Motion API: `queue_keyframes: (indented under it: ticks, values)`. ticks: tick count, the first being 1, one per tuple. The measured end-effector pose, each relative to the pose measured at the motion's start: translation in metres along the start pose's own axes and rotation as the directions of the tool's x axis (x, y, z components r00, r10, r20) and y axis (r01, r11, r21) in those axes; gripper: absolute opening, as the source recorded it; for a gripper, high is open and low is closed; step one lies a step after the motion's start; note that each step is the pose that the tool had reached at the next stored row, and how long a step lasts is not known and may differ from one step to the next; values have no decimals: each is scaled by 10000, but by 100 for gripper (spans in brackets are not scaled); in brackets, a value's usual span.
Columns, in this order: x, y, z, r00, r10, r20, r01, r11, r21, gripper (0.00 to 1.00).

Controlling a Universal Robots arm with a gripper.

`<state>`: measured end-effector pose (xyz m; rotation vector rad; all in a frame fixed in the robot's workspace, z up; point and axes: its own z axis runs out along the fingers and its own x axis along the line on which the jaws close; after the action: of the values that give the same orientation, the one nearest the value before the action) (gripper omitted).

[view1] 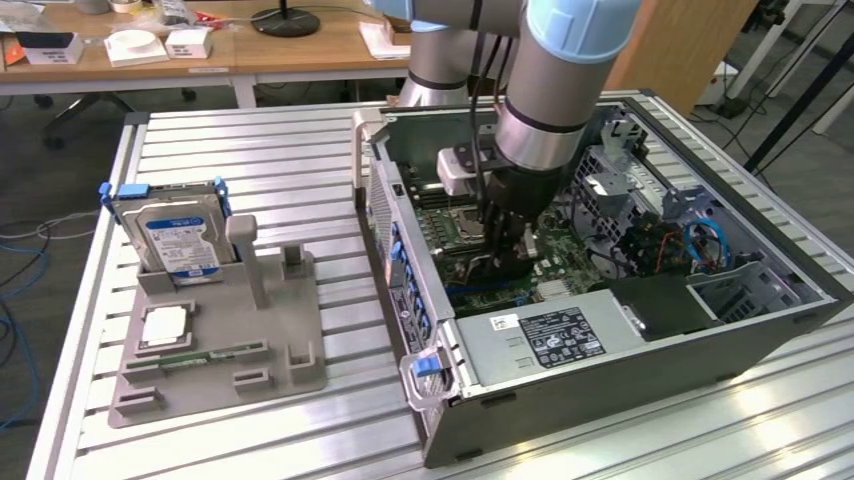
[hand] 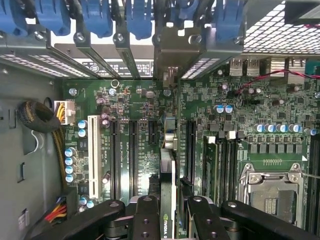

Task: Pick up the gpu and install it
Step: 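Insert the gpu into the slot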

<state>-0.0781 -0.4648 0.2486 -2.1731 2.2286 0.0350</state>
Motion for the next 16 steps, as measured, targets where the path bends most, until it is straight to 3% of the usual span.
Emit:
queue_keyframes:
  ticks: [16]
  values:
    - [1, 8, 43, 10000, -1, 6, 1, 10000, 21, 26]
